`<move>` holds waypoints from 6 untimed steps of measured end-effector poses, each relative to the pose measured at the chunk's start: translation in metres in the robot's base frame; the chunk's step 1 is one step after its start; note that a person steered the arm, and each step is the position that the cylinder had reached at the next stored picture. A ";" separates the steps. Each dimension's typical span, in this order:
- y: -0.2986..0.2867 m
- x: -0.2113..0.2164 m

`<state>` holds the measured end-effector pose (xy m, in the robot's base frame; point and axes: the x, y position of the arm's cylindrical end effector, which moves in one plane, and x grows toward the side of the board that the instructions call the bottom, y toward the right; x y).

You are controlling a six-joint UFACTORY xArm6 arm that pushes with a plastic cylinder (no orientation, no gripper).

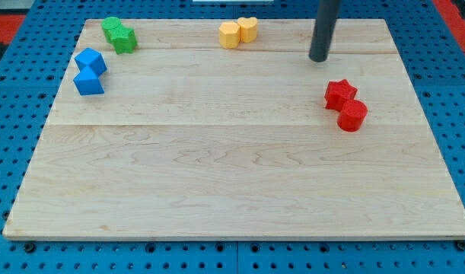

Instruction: Move the red blocks towards the center

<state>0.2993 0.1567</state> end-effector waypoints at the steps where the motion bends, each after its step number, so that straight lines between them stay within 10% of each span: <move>1: 0.010 0.039; 4: 0.039 0.135; 6: 0.025 0.118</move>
